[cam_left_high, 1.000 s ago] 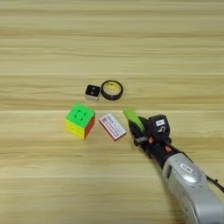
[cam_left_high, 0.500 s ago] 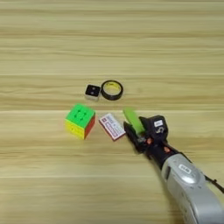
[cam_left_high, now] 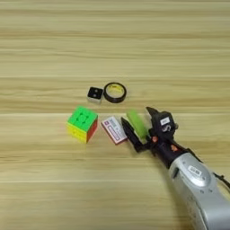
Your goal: Move the objects on the table
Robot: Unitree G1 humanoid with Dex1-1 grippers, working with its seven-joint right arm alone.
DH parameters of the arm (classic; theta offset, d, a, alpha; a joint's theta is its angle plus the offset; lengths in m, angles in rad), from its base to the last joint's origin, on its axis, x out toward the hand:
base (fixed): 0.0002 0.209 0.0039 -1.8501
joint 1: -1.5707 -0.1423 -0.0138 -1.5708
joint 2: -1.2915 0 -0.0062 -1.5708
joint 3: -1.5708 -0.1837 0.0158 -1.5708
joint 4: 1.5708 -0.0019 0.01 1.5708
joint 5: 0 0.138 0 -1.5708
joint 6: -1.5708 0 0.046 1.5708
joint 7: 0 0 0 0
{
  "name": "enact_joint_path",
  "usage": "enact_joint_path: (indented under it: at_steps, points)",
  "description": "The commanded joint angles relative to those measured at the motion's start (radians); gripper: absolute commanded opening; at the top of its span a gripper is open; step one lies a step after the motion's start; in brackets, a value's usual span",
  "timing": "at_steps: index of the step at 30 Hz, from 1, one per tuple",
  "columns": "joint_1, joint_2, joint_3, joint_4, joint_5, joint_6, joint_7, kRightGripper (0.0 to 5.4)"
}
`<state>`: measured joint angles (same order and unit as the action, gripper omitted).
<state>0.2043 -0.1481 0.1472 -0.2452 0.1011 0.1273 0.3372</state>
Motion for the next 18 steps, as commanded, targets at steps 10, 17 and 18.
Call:
enact_joint_path:
  at_steps: [10,17,18]
  points:
    - [-0.068,0.023,0.105,-0.097,0.083,-0.036,0.126,5.37]
    - [-0.09,0.029,0.179,-0.089,0.07,-0.028,0.162,5.37]
    - [-0.094,0.029,0.19,-0.088,0.066,-0.028,0.166,5.37]
